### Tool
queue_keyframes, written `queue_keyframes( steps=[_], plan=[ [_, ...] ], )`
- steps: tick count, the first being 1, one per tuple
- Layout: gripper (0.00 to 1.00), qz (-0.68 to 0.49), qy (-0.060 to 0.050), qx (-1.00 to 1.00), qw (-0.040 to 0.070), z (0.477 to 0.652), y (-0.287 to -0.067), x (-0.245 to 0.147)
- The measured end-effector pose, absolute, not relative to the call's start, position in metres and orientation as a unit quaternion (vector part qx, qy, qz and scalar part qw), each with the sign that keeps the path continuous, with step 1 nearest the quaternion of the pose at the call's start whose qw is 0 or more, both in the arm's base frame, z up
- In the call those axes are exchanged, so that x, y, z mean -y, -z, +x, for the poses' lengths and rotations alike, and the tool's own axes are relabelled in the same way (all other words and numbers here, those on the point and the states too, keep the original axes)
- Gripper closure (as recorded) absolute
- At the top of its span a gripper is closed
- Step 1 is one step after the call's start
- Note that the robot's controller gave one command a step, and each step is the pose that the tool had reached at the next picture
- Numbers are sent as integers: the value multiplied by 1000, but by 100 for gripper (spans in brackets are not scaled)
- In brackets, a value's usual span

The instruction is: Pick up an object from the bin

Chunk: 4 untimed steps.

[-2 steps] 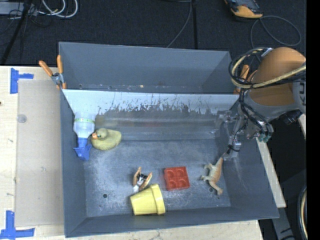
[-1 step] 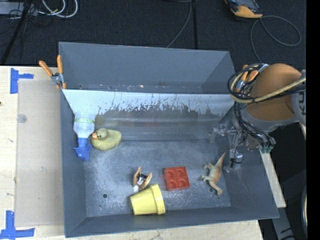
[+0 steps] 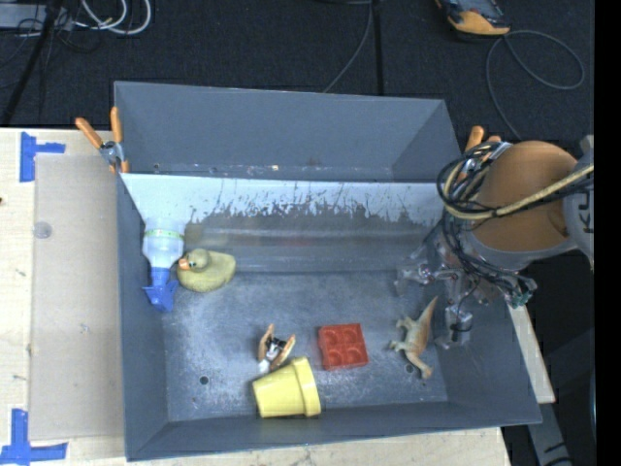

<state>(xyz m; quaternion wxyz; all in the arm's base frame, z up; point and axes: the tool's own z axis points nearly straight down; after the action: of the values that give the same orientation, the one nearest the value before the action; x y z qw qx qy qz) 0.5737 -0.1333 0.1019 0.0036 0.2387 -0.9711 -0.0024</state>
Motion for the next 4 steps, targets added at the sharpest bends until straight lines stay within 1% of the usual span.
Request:
queue_keyframes(
  steps=[1,2,3,4],
  plan=[
    [0,370,1,929,-1,564,-117,137],
    [0,415,3,910,2,563,-84,131],
    [100,545,1,839,-2,562,-69,121],
    [100,544,1,839,-1,561,-69,120]
  ],
)
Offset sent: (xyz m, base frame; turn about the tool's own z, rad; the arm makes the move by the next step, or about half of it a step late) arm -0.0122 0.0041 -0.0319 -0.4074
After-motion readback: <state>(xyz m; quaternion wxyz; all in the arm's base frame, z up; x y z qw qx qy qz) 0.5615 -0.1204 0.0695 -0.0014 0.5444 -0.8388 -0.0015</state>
